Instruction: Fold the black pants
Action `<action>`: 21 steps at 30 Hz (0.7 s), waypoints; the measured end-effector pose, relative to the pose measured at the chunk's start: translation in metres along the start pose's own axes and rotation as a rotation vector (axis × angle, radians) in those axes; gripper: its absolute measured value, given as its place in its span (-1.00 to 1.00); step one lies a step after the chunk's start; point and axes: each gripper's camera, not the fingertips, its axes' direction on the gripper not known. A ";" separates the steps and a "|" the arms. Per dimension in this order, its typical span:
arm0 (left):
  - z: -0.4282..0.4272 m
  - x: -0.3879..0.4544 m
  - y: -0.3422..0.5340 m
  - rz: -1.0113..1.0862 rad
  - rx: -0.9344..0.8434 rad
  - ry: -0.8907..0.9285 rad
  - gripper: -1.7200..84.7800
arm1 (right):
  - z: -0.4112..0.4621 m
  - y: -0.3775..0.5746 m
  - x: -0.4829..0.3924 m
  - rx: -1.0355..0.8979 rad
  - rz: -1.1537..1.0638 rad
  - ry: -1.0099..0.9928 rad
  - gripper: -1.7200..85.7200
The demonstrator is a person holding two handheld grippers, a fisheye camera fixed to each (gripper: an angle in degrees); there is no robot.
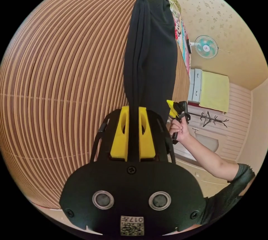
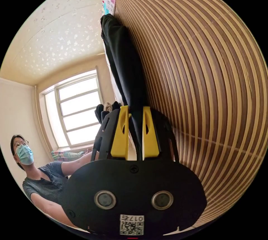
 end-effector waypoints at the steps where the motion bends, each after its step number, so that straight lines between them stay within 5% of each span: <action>1: -0.006 -0.006 0.007 -0.031 0.004 0.051 -0.84 | 0.007 0.002 -0.002 -0.003 0.034 0.013 -0.82; 9: -0.086 -0.002 0.092 0.142 0.129 0.643 -0.85 | -0.001 0.081 -0.075 0.009 -0.212 -0.298 -0.90; 21: -0.276 0.222 0.240 0.864 0.006 0.724 -0.85 | -0.016 0.303 -0.366 0.033 -0.859 -0.262 -0.93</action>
